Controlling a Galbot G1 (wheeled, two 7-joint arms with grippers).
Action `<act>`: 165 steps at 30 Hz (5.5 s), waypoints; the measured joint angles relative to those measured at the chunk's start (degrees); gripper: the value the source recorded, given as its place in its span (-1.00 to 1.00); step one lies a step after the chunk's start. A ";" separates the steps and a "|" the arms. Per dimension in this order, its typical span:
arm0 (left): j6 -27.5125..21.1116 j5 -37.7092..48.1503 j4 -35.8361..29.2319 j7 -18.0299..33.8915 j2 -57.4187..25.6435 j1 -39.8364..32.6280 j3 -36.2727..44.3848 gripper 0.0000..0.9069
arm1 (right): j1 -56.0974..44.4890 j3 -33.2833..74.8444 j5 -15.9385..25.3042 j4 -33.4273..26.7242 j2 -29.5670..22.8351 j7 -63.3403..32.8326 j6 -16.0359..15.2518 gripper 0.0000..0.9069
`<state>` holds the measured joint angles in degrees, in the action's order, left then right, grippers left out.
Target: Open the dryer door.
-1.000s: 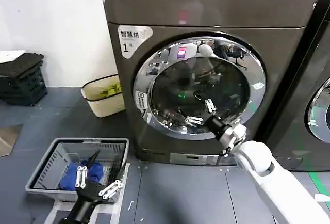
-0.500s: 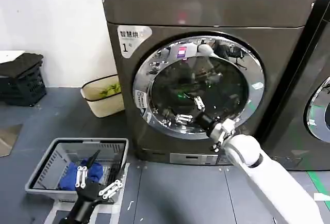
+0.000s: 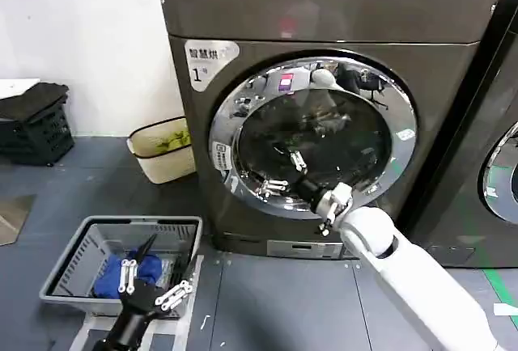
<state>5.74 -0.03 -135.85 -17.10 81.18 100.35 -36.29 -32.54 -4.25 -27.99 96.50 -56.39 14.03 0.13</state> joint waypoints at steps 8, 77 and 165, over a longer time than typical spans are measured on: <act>-0.14 -0.01 -0.18 -0.02 0.00 -0.17 -0.02 1.00 | 2.11 -2.43 0.08 -1.68 -1.52 -0.08 -0.08 1.00; -2.81 6.23 4.12 -0.70 -3.10 -6.94 -3.23 1.00 | 9.87 -8.27 -10.38 -9.79 -2.01 30.15 9.65 1.00; -8.46 29.44 28.98 -9.01 -19.87 -58.63 35.75 1.00 | -61.30 71.06 -28.79 17.25 15.77 66.89 15.86 1.00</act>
<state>-2.72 29.40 -106.88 -26.11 61.31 41.72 -0.54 -93.84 66.81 -56.78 113.75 -40.62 80.92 15.98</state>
